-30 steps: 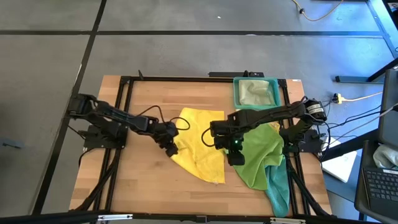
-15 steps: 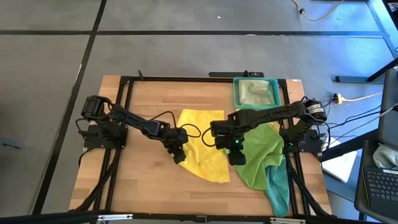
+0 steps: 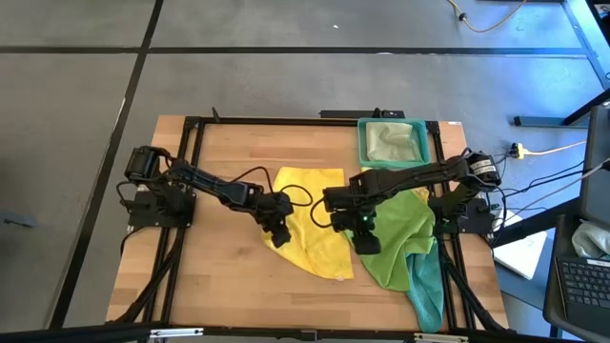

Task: Fold microfiber towels
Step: Fold the left yellow microfiber cloth

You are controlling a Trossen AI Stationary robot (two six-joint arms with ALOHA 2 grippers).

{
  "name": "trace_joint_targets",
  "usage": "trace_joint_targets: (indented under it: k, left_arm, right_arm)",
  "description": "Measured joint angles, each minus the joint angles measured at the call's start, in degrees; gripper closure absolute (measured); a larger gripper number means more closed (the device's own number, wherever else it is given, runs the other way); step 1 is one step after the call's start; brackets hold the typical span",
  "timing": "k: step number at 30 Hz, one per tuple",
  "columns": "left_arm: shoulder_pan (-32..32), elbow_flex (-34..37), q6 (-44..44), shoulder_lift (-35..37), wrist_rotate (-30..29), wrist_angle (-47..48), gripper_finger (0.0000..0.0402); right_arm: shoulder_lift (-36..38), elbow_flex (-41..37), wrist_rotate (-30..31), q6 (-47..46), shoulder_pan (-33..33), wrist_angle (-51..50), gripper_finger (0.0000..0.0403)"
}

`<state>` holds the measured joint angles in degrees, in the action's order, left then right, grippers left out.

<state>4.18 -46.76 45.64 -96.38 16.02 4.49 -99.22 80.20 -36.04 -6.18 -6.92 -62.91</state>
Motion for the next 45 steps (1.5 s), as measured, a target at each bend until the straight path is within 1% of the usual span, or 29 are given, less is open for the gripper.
trace_joint_targets:
  k: [4, 8, 11, 14, 18, 21, 24, 26, 28, 30, 33, 36, 41, 45]
  left_arm:
    - [-0.01, 0.00, 0.19, 0.00, -2.54, 0.37, 0.0251]
    - [-0.04, 0.00, 0.27, 0.00, -3.42, 0.42, 0.0251]
    - [0.14, 0.00, 0.27, 0.00, -3.42, 0.42, 0.0251]
    - [0.50, -0.02, 0.42, -0.50, -3.42, 0.29, 0.0251]
    - [1.62, -0.01, 0.83, -2.19, -3.42, 0.00, 0.0251]
    - [2.65, -0.09, 1.49, -2.97, -3.81, -1.07, 0.0251]
    - [3.38, -0.09, 2.73, -2.95, -5.59, -1.29, 0.0252]
    - [3.85, -0.07, 3.58, -2.67, -7.01, -1.30, 0.0255]
    - [4.18, -0.07, 4.56, -2.46, -7.94, -1.27, 0.0265]
    - [4.62, 0.03, 5.24, -2.02, -8.60, -0.91, 0.0280]
    - [5.36, 0.00, 6.79, -1.88, -9.14, -1.46, 0.0310]
    - [6.18, 0.00, 8.26, -1.88, -9.30, -1.90, 0.0342]
    - [6.75, 0.00, 9.59, -1.88, -9.34, -1.99, 0.0393]
    - [6.74, 0.00, 11.41, -1.88, -9.32, -2.05, 0.0394]
  right_arm:
    - [0.00, 0.00, 1.12, -2.55, -0.32, 0.72, 0.0239]
    - [0.00, 0.00, 2.07, -3.04, -2.20, 0.90, 0.0239]
    - [0.00, -0.30, 5.31, -2.57, -4.58, 1.87, 0.0239]
    - [0.07, -3.05, 7.78, -5.18, -6.49, 7.32, 0.0239]
    - [0.28, -7.09, 7.97, -11.61, -8.16, 12.67, 0.0242]
    - [0.76, -9.97, 8.00, -14.58, -9.41, 15.02, 0.0245]
    - [1.27, -12.71, 8.06, -14.97, -11.39, 17.46, 0.0249]
    - [1.29, -14.59, 8.05, -14.83, -12.80, 21.66, 0.0251]
    - [1.54, -16.45, 8.10, -15.30, -13.99, 24.91, 0.0253]
    - [1.57, -18.00, 10.04, -16.96, -15.05, 29.52, 0.0256]
    - [1.57, -19.51, 15.12, -17.55, -16.97, 33.34, 0.0261]
    - [1.57, -20.53, 21.23, -15.92, -19.04, 37.46, 0.0266]
    - [1.57, -23.97, 27.00, -13.15, -21.87, 43.85, 0.0268]
    - [1.53, -28.39, 30.09, -13.72, -23.06, 48.92, 0.0269]
